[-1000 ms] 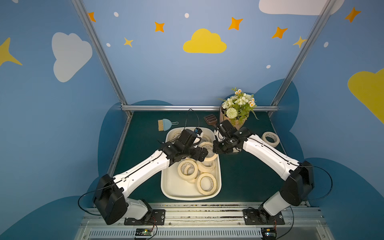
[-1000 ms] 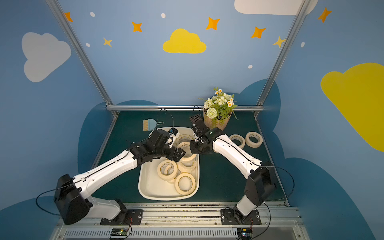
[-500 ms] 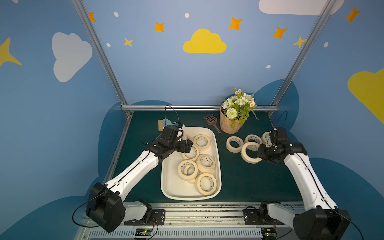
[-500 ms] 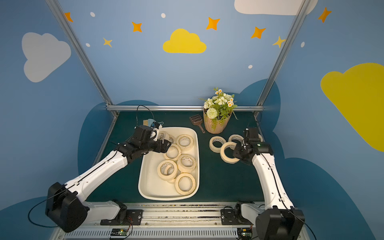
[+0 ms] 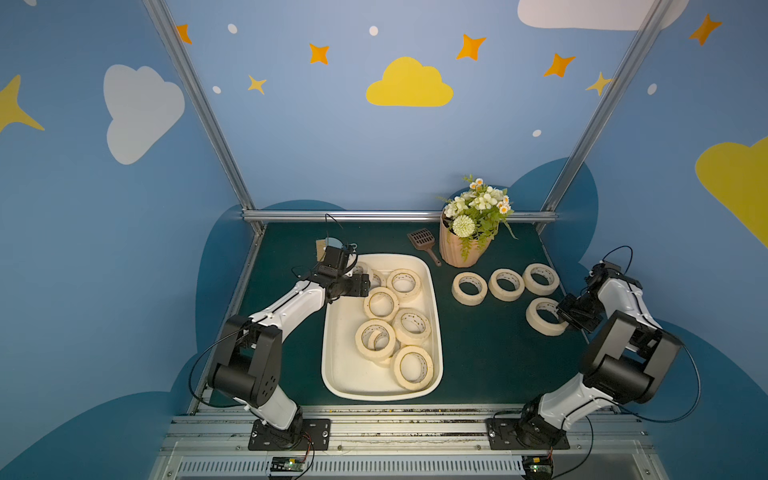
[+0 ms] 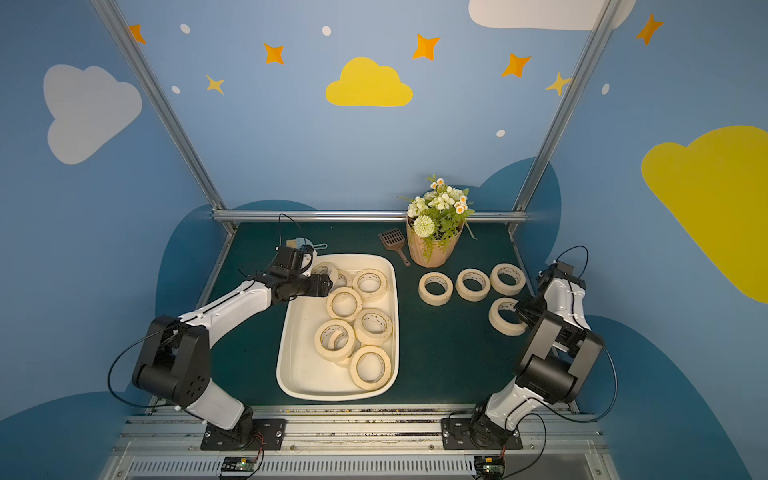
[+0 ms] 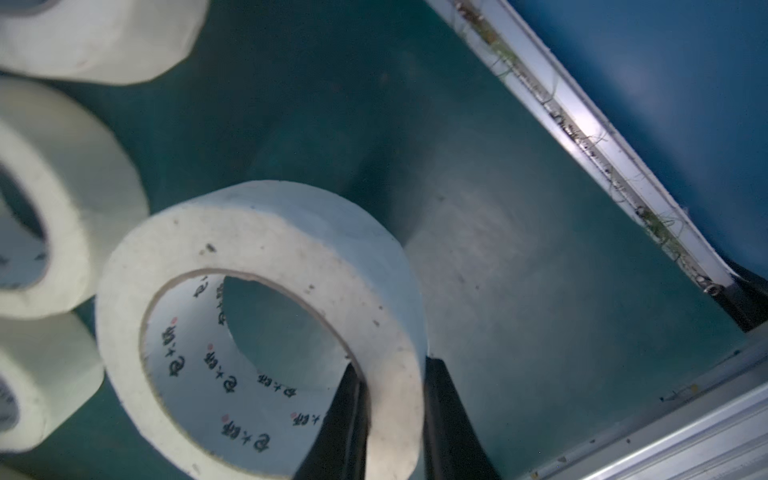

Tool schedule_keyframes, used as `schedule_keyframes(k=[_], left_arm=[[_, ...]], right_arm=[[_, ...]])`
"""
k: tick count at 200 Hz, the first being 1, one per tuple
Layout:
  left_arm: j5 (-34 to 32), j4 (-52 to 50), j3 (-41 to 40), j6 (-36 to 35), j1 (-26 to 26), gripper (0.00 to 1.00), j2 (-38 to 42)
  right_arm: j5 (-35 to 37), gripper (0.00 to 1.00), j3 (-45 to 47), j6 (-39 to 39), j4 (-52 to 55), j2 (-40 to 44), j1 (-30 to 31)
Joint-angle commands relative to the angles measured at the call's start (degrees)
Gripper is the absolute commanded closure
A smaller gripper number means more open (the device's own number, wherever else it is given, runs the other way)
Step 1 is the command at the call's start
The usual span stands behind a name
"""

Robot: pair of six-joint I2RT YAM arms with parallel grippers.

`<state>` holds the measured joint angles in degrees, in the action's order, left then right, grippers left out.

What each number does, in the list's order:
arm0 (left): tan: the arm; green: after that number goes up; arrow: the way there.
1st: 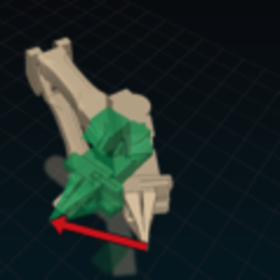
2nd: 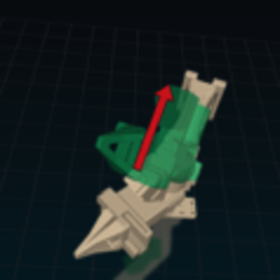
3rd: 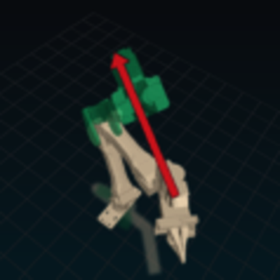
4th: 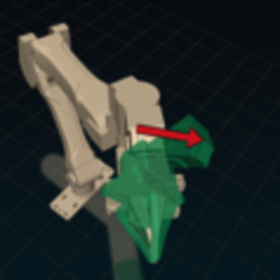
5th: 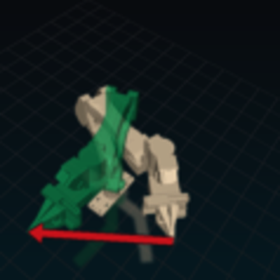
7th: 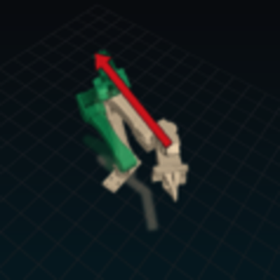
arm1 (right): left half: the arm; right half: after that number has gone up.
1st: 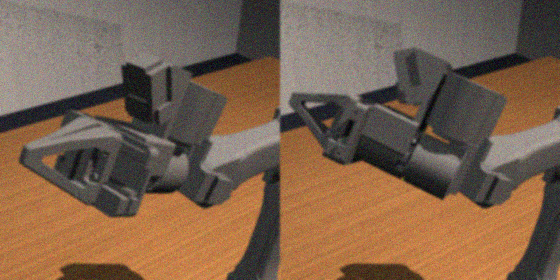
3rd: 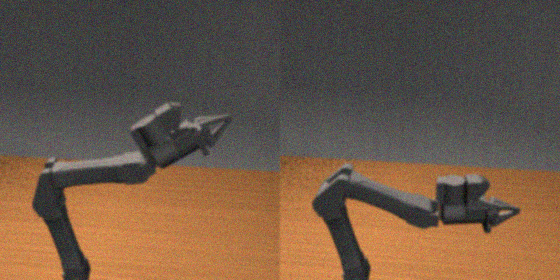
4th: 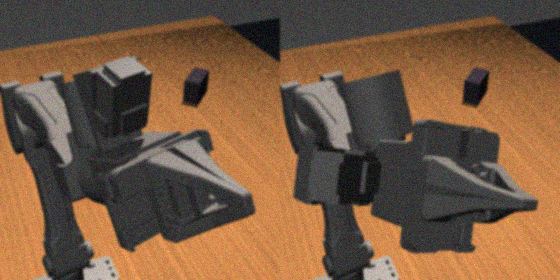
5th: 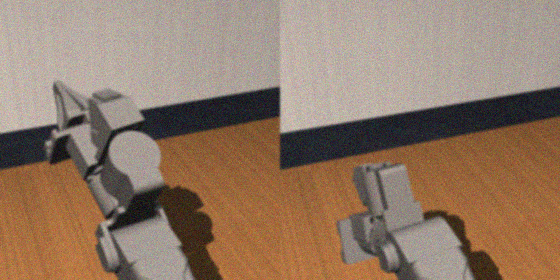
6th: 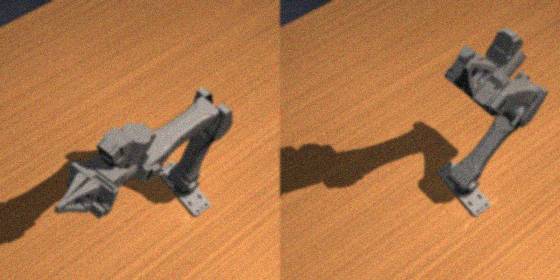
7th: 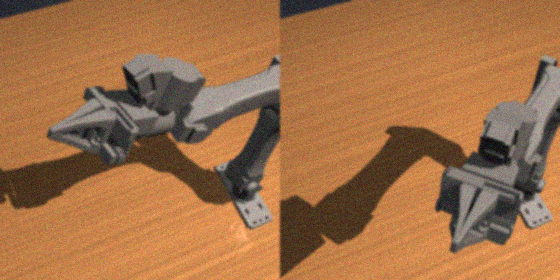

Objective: Take out the art tape in the storage box
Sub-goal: Place the art tape at the center of the board, then adjust the art tape in the storage box.

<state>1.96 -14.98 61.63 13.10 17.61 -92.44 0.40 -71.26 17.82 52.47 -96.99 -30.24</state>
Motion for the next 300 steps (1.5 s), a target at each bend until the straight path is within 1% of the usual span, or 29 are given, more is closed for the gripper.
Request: schedule_keyframes(k=[1, 17, 42, 91, 93, 97, 103, 111, 115, 123, 140, 159, 174, 203, 223, 234, 243, 262, 270, 285, 300], left_arm=[[0.90, 1.59, 1.61, -1.38, -0.44, 0.10, -0.46], [0.93, 2.19, 1.81, -1.68, -0.81, 0.10, -1.29], [1.09, 2.57, 2.73, -2.18, -1.19, 0.07, -3.33], [0.87, 2.59, 4.03, -2.86, -1.56, 0.05, -5.37], [0.86, 2.59, 4.20, -2.90, -1.53, 0.05, -5.44], [0.98, 2.59, 4.30, -2.87, -1.56, 0.05, -5.67], [1.19, 2.59, 4.53, -2.90, -1.55, 0.05, -5.88], [1.46, 2.51, 4.89, -2.99, -1.56, 0.05, -6.37], [1.55, 2.58, 5.06, -3.04, -1.56, 0.04, -6.55], [1.60, 2.62, 5.32, -2.98, -1.58, 0.04, -6.85], [2.06, 2.95, 5.65, -3.06, -1.60, 0.04, -7.26], [2.74, 3.08, 6.26, -3.08, -1.59, 0.05, -8.09], [4.05, 2.99, 7.09, -3.35, -1.53, 0.06, -9.08], [7.29, 3.86, 8.13, -2.94, -1.58, 0.10, -11.85], [9.36, 4.10, 9.16, -2.25, -1.57, 0.18, -13.95], [10.06, 3.93, 9.68, -2.02, -1.56, 0.25, -14.96], [10.18, 3.84, 9.83, -1.82, -1.44, 0.35, -15.38], [9.77, 3.50, 9.68, -1.70, -1.17, 0.66, -14.40], [9.15, 2.96, 9.73, -2.06, -0.77, 0.75, -13.35], [7.33, 0.70, 10.27, -3.03, 0.02, 0.87, -10.97], [5.37, -1.79, 10.94, -4.23, 1.11, 0.91, -8.07]], right_arm=[[1.08, 1.00, -3.37, 1.38, -2.36, -1.98, -1.96], [2.05, 1.00, -5.20, 1.41, -3.21, -5.13, -2.82], [3.12, 1.00, -6.08, 1.85, -6.53, -9.12, -2.51], [2.70, 1.00, -4.33, 2.22, -11.29, -11.94, -1.98], [2.68, 0.98, -4.32, 2.22, -11.32, -12.02, -1.96], [2.72, 0.90, -4.20, 2.07, -11.33, -12.16, -2.02], [3.05, 0.75, -3.92, 1.91, -11.42, -12.06, -1.96], [3.43, 0.59, -3.20, 1.82, -11.71, -11.47, -2.05], [3.54, 0.53, -2.76, 1.70, -11.88, -11.05, -2.02], [3.48, 0.48, -1.91, 1.47, -12.15, -9.86, -1.95], [2.85, 0.41, 0.04, 1.36, -12.28, -6.49, -1.78], [1.44, 0.39, 2.91, 1.29, -12.39, -1.60, -0.37], [0.93, 0.38, 4.88, 1.13, -11.65, 1.98, 2.18], [-0.81, 0.38, 7.80, 1.41, -9.17, 8.57, 8.93], [-2.10, 0.38, 9.02, 1.61, -6.78, 13.26, 14.31], [-2.49, 0.38, 9.36, 1.71, -5.32, 15.68, 17.03], [-3.39, 0.38, 9.67, 0.86, -4.59, 17.62, 19.04], [-4.39, 0.39, 9.67, 0.80, -2.03, 21.06, 22.72], [-4.49, 0.39, 9.57, 0.73, -0.91, 22.08, 24.17], [-4.10, 0.39, 9.68, 0.57, 0.75, 23.76, 26.98], [-3.67, 0.39, 9.83, 0.37, 2.29, 24.93, 29.34]])
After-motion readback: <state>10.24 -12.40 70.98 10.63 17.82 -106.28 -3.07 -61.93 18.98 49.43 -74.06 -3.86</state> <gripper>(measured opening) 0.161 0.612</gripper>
